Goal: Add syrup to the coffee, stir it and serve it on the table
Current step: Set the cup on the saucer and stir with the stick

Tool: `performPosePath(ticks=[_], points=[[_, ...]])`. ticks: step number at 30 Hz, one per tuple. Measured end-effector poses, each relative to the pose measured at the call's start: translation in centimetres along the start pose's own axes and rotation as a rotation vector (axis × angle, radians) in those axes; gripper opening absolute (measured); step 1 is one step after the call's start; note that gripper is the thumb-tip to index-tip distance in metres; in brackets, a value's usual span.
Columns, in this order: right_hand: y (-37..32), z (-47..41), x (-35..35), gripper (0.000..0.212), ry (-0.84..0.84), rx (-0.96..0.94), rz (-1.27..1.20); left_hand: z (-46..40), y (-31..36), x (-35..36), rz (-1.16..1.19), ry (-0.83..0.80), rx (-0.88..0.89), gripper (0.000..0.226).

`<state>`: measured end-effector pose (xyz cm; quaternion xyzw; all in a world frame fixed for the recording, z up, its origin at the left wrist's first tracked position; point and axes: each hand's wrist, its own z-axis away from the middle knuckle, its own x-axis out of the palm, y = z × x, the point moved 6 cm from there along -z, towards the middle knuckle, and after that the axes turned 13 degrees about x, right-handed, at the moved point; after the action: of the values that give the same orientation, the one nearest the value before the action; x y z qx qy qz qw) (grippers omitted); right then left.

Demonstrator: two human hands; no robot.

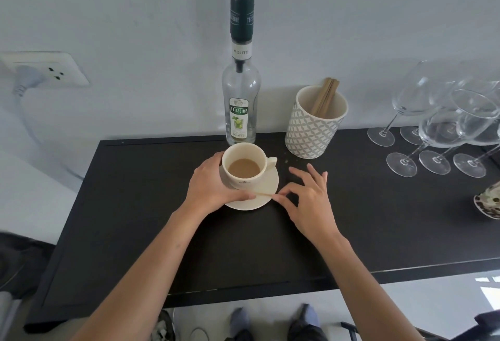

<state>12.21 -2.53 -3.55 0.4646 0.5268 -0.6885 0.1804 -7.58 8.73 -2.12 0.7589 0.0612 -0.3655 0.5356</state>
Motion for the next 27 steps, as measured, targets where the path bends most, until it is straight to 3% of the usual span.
performPosePath(ticks=[3, 5, 15, 19, 27], points=[[-0.5, 0.5, -1.5, 0.008, 0.041, -0.073, -0.082, 0.5, -0.1, -1.1, 0.036, -0.009, -0.044, 0.129], [-1.4, 0.9, -3.0, 0.006, 0.094, -0.124, -0.138, 0.7, -0.1, -2.7, 0.054, 0.027, -0.025, 0.134], [-8.3, 1.1, -9.8, 0.009, 0.333, -0.167, -0.477, 2.6, -2.4, -3.9, 0.023, 0.066, -0.035, 0.117], [-10.4, 0.4, -11.4, 0.008, 0.327, -0.150, -0.556, 3.2, -2.2, -1.5, 0.012, 0.158, 0.002, 0.109], [-11.9, -2.6, -10.5, 0.003, 0.204, -0.282, -0.398, 2.8, -0.1, 1.1, -0.041, 0.337, 0.096, 0.101]])
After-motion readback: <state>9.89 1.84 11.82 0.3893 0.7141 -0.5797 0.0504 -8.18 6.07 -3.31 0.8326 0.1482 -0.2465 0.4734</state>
